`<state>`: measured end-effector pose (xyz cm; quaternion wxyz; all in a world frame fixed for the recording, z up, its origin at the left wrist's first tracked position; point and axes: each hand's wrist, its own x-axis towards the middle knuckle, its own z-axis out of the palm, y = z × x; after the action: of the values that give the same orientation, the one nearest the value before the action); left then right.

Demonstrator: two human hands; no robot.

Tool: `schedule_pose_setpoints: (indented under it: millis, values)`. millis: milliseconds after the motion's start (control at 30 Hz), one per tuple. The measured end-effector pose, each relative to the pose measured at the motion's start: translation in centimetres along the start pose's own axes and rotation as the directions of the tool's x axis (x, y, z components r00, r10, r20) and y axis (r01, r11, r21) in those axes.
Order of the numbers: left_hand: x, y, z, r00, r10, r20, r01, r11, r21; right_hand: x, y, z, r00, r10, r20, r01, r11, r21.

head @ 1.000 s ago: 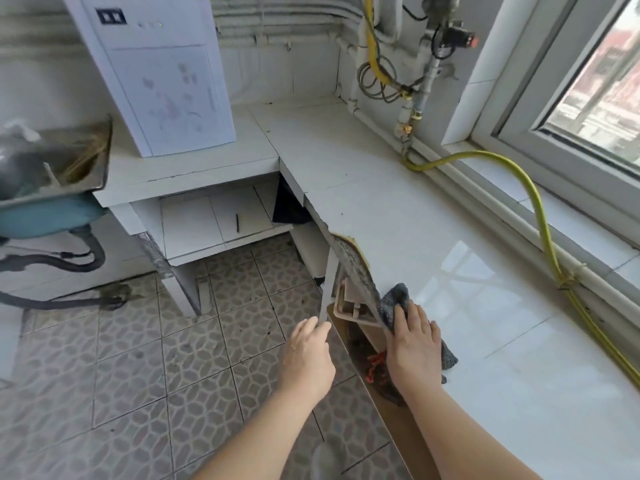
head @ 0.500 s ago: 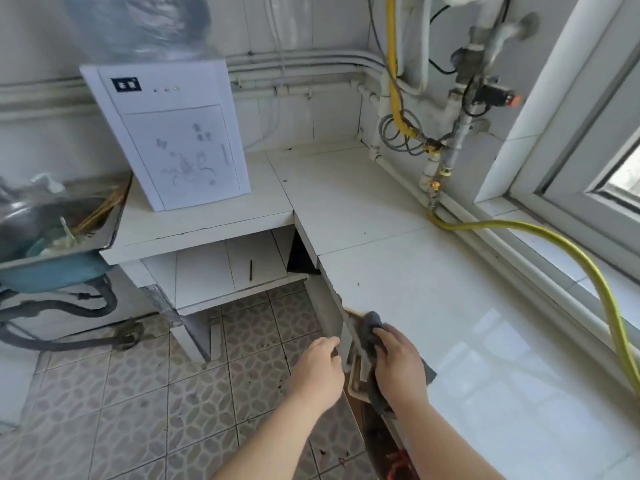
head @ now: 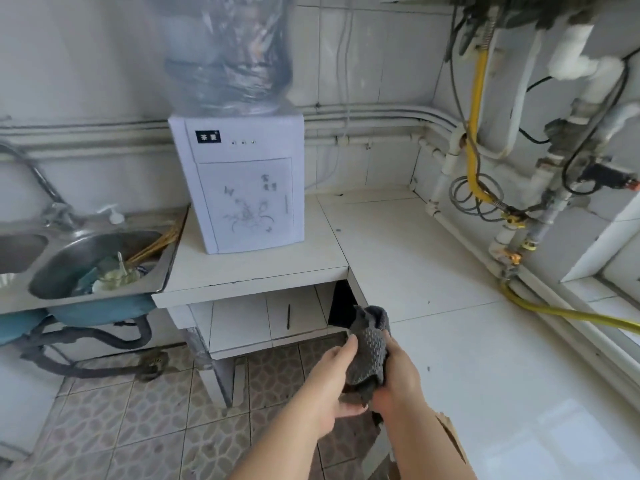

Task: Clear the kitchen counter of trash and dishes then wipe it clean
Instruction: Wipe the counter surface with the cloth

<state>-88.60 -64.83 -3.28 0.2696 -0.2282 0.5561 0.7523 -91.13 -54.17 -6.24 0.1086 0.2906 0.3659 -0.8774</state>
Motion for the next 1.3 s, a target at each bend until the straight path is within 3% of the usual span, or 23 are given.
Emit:
schedule_pose_setpoints:
  millis: [433, 533, 633, 767, 900, 1000, 1167, 1300]
  values:
    - [4.3, 12.4, -13.9, 0.995, 0.079, -0.053, -0.074, 0.993, 0.092, 6.3, 4.9, 16.9, 0.988, 0.062, 0.139, -0.052, 0.996, -0.075]
    - [4.8, 14.4, -16.1, 0.984, 0.148, -0.103, -0.131, 0.979, 0.157, 6.9, 5.3, 18.3, 0.973, 0.148, 0.18, -0.12, 0.98, -0.16]
    - [5.1, 16.4, -17.9, 0.954, 0.239, -0.178, -0.201, 0.958, 0.206, 7.5, 5.2, 19.5, 0.964, 0.118, 0.24, -0.055, 0.965, -0.255]
    - [5.1, 18.3, -19.8, 0.936, 0.283, -0.21, -0.243, 0.95, 0.198, 8.5, 4.6, 20.8, 0.978, 0.108, 0.177, -0.048, 0.948, -0.315]
    - [6.2, 19.3, -21.4, 0.849, 0.392, -0.354, -0.28, 0.903, 0.327, 9.6, 3.5, 21.4, 0.993, 0.086, 0.085, -0.055, 0.947, -0.316]
    - [7.4, 19.5, -21.4, 0.809, 0.397, -0.434, -0.264, 0.904, 0.335, 9.5, 2.4, 21.2, 0.995, 0.032, 0.092, 0.004, 0.928, -0.373]
    - [8.8, 18.8, -19.0, 0.917, 0.22, -0.333, -0.196, 0.975, 0.104, 8.2, 1.3, 20.5, 0.994, -0.043, 0.105, 0.094, 0.831, -0.548]
    - [8.4, 19.1, -18.5, 0.962, 0.227, -0.149, -0.204, 0.966, 0.158, 8.2, 1.1, 19.0, 0.987, -0.115, 0.114, 0.156, 0.87, -0.468]
